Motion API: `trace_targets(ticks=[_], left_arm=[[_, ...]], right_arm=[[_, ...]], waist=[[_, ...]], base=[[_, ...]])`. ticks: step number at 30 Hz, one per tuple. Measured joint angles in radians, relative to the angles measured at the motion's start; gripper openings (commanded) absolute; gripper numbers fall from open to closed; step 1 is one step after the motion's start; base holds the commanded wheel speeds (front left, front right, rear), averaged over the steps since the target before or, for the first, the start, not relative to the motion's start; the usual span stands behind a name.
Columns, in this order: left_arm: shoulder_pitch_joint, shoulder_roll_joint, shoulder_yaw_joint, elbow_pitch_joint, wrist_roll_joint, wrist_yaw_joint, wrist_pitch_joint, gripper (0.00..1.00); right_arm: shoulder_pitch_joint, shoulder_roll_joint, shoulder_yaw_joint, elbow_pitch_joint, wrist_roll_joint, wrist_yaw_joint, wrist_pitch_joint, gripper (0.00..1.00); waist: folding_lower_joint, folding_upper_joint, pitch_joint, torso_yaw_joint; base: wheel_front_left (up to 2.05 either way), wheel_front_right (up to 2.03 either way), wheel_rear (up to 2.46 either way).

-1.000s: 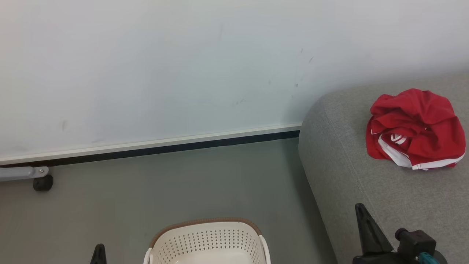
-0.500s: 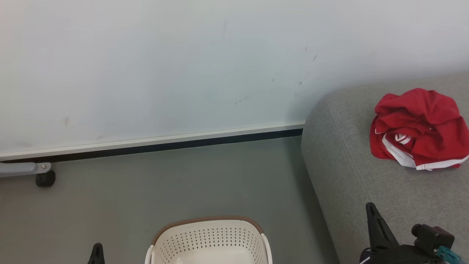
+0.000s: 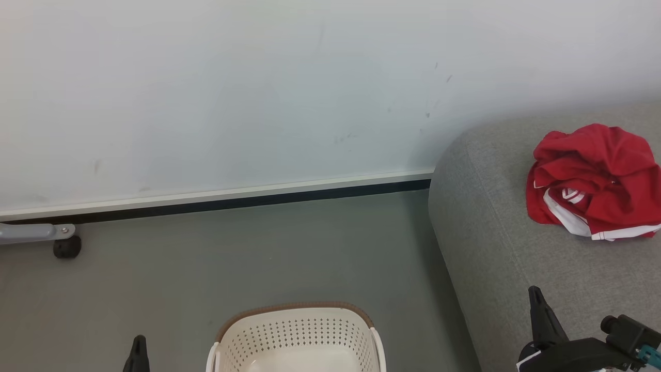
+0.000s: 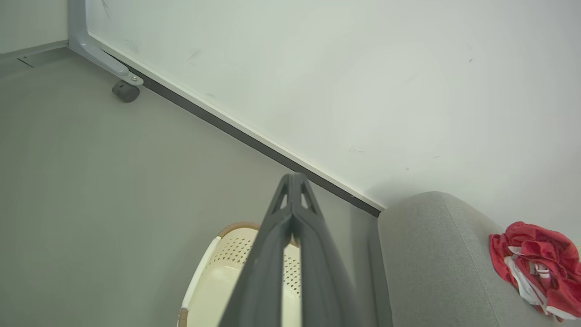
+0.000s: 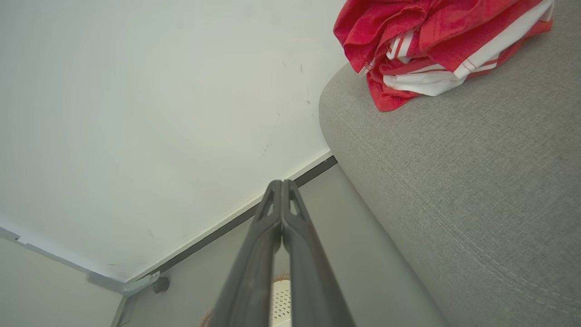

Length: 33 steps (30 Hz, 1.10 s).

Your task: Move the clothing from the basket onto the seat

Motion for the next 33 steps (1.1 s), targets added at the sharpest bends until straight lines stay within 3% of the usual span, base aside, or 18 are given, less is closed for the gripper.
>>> trace_targets(ticks=[33], left_arm=[[-0.099,-0.038,0.059,0.062,-0.396,-0.087,0.12,0.0]], right_arm=[[-0.022,0.059,-0.17,0.038,0.408,0.082,0.122,0.0]], waist=[[0.0,0.0001,0.018,0.022]], base=[[0.0,0.0,0.0]])
